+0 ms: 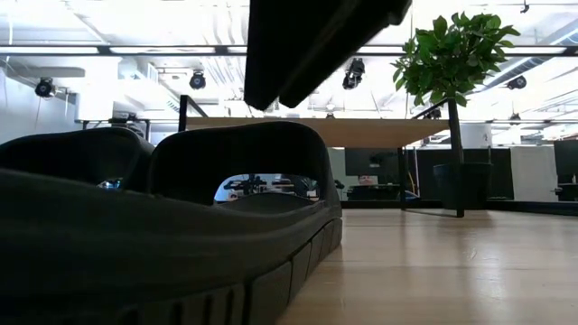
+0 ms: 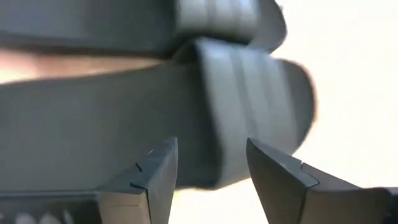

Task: Pick and place slides into the shelf
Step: Put the right black slide on the shelf

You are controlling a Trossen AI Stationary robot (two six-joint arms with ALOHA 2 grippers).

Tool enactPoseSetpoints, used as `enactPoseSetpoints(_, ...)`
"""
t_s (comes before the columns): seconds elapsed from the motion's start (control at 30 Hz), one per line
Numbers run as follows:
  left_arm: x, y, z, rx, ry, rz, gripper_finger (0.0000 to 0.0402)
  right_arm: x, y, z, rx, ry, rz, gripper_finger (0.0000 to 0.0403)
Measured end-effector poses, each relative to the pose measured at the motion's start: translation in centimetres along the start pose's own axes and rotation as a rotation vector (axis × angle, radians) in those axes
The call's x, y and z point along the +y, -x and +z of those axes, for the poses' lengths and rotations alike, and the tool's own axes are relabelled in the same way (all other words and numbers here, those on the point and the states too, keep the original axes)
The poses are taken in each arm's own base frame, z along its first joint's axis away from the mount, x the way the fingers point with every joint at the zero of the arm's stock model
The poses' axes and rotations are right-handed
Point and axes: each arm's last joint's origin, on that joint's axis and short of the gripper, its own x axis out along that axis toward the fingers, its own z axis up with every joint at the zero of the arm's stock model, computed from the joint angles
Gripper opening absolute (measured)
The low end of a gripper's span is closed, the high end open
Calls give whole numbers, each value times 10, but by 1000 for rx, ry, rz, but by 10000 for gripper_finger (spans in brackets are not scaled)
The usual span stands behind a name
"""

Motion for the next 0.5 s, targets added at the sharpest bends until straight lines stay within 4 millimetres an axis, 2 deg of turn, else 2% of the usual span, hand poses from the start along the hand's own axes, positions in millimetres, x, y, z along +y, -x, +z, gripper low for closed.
enactPoseSetpoints(0.3, 1, 0, 0, -2, 44, -2, 146, -2, -4, 1, -19, 118, -28, 176)
enactPoseSetpoints(0.5, 1, -1, 0, -2, 43, 2, 146, -6, -17, 5, -10, 136, -43, 176)
